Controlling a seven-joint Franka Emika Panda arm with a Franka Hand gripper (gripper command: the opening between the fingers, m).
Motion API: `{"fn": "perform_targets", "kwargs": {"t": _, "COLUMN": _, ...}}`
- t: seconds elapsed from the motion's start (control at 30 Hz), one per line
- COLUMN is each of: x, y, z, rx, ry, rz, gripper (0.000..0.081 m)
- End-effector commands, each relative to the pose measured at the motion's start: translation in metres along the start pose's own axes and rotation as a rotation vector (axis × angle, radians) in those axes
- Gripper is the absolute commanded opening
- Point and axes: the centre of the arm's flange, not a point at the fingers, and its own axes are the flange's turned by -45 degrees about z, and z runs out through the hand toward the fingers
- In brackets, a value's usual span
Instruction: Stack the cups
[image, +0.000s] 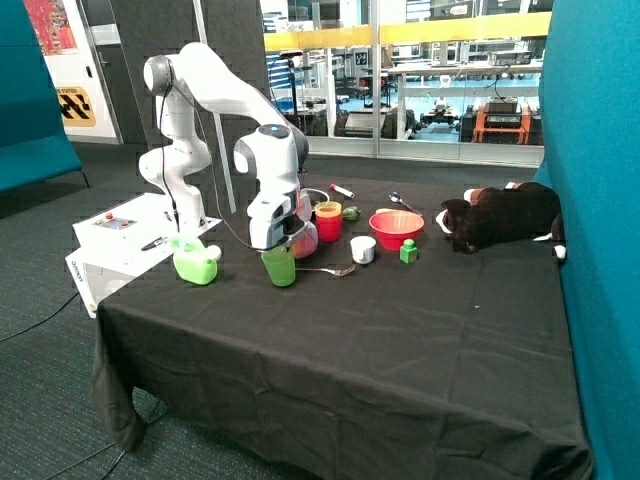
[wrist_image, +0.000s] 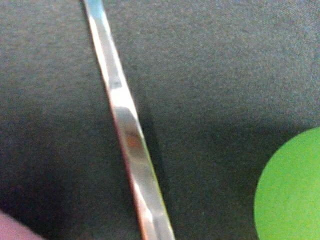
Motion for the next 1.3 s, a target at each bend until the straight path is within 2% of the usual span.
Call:
{"fn": "perform_targets", "kwargs": {"t": 0.0, "x": -0.002, "y": -0.006, "z": -0.023, "rx": -0.0049, "ry": -0.0040, "rz": -0.010, "gripper": 0.0000}}
{"fn": "perform_targets", "kwargs": {"t": 0.23, "x": -0.002, "y": -0.015, "z": -0.041, "rx": -0.0049, "ry": -0.0041, "rz": -0.031, "gripper": 0.0000}}
{"fn": "perform_targets", "kwargs": {"t": 0.63, "x": 0.005, "y": -0.053, "z": -0.072, "rx": -0.0047, "ry": -0.0042, "rz": -0.100, "gripper": 0.0000}}
{"fn": "perform_targets", "kwargs": {"t": 1.07, "x": 0.005, "y": -0.086, "z": -0.083, "rx": -0.0046, "ry": -0.0043, "rz": -0.148, "gripper": 0.0000}}
{"fn": "perform_targets", "kwargs": {"t": 1.27, "x": 0.003, "y": -0.110, "z": -0.085, "rx": -0.0045, "ry": -0.0045, "rz": -0.209, "gripper": 0.0000}}
